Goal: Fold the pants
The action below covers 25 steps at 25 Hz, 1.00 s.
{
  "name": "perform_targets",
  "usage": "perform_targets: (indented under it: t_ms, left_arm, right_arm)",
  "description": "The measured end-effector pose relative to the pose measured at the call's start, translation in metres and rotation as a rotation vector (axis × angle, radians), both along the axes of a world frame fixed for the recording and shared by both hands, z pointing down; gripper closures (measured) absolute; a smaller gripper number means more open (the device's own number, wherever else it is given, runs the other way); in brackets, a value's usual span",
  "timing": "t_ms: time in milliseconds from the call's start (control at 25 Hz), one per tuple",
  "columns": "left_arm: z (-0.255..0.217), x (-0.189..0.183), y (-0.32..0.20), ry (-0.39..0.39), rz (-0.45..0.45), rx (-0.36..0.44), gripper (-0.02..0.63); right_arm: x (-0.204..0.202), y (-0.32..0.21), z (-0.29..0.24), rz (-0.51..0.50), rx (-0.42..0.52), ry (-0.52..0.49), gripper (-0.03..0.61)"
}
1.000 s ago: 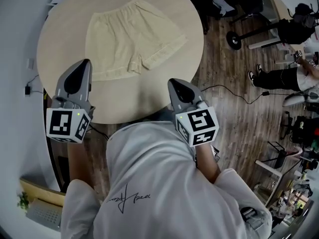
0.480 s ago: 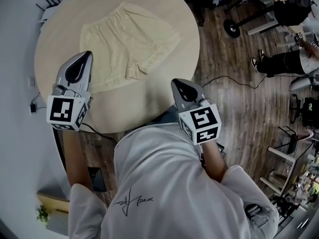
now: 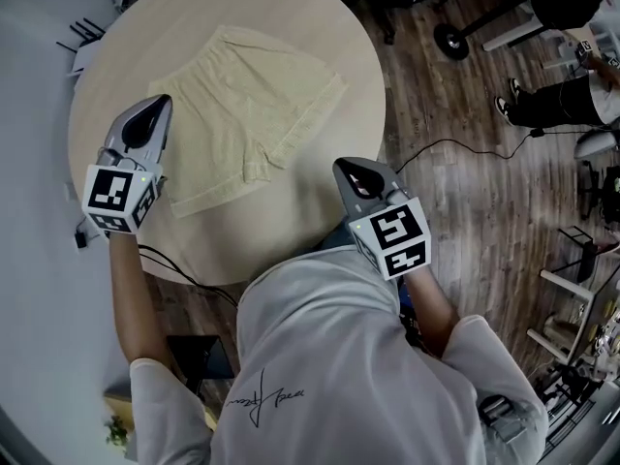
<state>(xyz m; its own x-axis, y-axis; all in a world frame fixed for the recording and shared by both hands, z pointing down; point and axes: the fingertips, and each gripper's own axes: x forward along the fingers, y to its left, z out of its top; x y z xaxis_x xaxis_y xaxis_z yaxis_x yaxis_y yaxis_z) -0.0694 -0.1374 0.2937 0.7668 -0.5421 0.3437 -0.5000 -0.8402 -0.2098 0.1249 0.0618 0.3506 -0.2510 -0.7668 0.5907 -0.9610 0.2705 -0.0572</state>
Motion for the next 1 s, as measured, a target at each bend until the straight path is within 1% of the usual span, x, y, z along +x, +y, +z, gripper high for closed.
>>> perform_targets:
  t_ms: [80, 160, 200, 240, 400, 600, 760, 880, 1000]
  left_arm:
    - [0.004, 0.007, -0.018, 0.024, -0.003, -0.048, 0.558]
    - [0.007, 0.014, -0.037, 0.078, -0.019, -0.111, 0.558]
    - [0.01, 0.017, -0.046, 0.091, -0.027, -0.13, 0.558]
    - [0.014, 0.019, -0.055, 0.089, -0.032, -0.14, 0.558]
    - [0.036, 0.025, -0.088, 0.017, -0.011, -0.15, 0.558]
    - [0.067, 0.042, -0.128, -0.086, 0.023, -0.138, 0.558]
    - [0.095, 0.063, -0.151, -0.149, 0.042, -0.171, 0.558]
    - [0.113, 0.071, -0.173, -0.177, 0.045, -0.203, 0.558]
    - [0.124, 0.08, -0.196, -0.184, 0.038, -0.224, 0.558]
  right_arm:
    - [0.005, -0.007, 0.007, 0.011, -0.019, -0.007, 0.584]
    - [0.011, -0.015, 0.014, 0.018, -0.037, -0.008, 0.584]
    - [0.014, -0.019, 0.018, 0.021, -0.045, -0.008, 0.584]
    - [0.017, -0.023, 0.022, 0.023, -0.053, -0.009, 0.584]
    - [0.024, -0.046, 0.033, 0.037, -0.066, -0.015, 0.584]
    - [0.044, -0.076, 0.052, 0.073, -0.093, -0.018, 0.584]
    - [0.064, -0.093, 0.066, 0.103, -0.118, -0.02, 0.584]
    - [0.075, -0.106, 0.073, 0.125, -0.124, -0.025, 0.584]
    - [0.09, -0.115, 0.081, 0.138, -0.136, -0.019, 0.584]
